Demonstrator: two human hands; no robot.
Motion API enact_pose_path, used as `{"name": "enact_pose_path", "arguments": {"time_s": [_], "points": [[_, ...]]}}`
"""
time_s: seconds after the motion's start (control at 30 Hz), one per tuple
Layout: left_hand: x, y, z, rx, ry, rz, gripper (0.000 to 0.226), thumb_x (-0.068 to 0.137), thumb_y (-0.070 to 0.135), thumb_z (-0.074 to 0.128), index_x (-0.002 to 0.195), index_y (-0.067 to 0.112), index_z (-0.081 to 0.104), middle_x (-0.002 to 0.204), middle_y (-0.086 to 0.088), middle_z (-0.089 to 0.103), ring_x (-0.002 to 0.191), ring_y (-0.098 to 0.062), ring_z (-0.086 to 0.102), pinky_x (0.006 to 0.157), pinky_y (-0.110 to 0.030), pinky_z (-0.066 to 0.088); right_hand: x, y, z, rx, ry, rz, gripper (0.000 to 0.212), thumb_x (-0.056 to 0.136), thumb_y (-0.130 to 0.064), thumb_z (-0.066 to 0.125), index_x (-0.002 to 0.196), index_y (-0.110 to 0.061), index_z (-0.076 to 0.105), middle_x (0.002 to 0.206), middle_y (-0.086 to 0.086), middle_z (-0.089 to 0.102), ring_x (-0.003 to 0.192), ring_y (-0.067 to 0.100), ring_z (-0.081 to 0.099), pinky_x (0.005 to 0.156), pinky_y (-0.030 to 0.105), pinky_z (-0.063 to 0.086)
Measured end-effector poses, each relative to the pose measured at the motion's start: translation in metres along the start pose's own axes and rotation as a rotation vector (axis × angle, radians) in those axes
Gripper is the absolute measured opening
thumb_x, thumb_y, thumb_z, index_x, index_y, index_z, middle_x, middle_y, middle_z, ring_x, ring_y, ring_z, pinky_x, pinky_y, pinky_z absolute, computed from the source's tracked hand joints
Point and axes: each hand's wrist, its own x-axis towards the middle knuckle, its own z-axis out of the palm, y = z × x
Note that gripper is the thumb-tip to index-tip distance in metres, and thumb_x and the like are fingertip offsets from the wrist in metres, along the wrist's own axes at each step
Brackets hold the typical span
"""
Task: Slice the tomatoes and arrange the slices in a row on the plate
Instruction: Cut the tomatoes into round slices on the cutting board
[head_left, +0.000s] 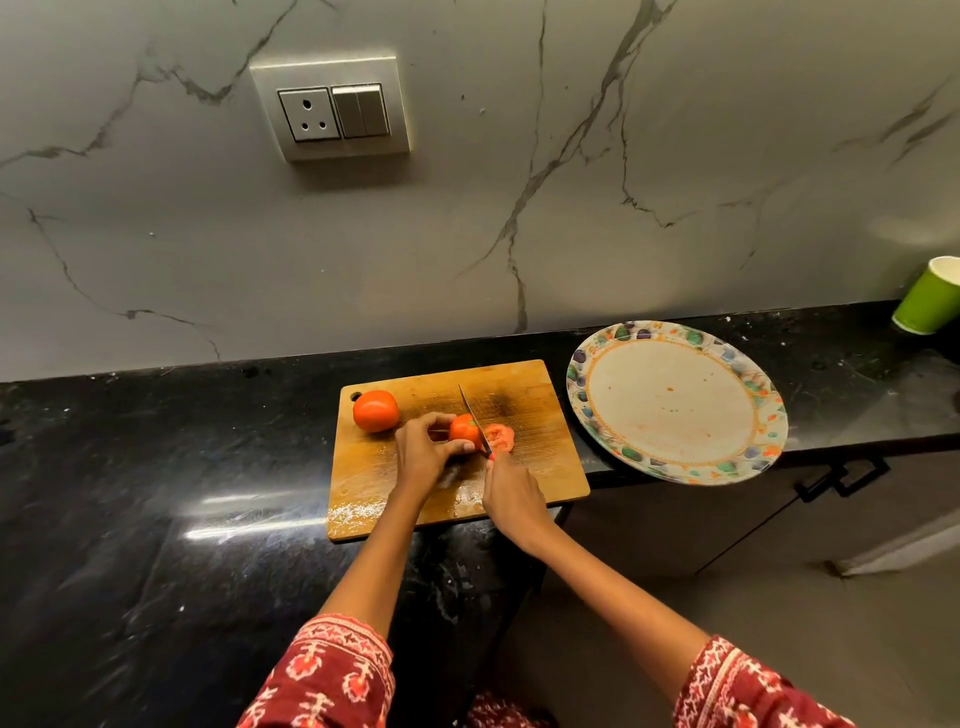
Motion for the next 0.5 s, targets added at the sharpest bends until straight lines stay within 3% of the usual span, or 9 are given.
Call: {"name": "enact_pose_path", "arguments": {"time_s": [0.3, 0.5], "points": [[-0.001, 0.002, -0.001, 0.013, -0.005, 0.031, 0.041, 0.061, 0.01, 0.083, 0.098, 0.004, 0.068, 0.1, -0.01, 0.069, 0.091, -0.012, 0.059, 0.078, -0.02, 0.044, 0.014, -0.001, 0.001, 0.002, -0.001, -0.051, 0.03, 0.102, -0.02, 0.027, 0.117, -0.001, 0.046, 0.102, 0.019, 0.06, 0.086, 0.031, 0.056, 0.064, 0.032, 0.033], [-0.003, -0.001, -0.001, -0.017, 0.021, -0.009, 0.039, 0.061, 0.009, 0.084, 0.096, 0.004, 0.069, 0.099, -0.01, 0.069, 0.092, -0.014, 0.06, 0.079, -0.021, 0.044, 0.011, 0.002, 0.007, -0.039, -0.027, -0.049, 0.032, 0.103, -0.022, 0.026, 0.121, -0.002, 0.043, 0.104, 0.019, 0.06, 0.096, 0.035, 0.058, 0.064, 0.033, 0.033]]}}
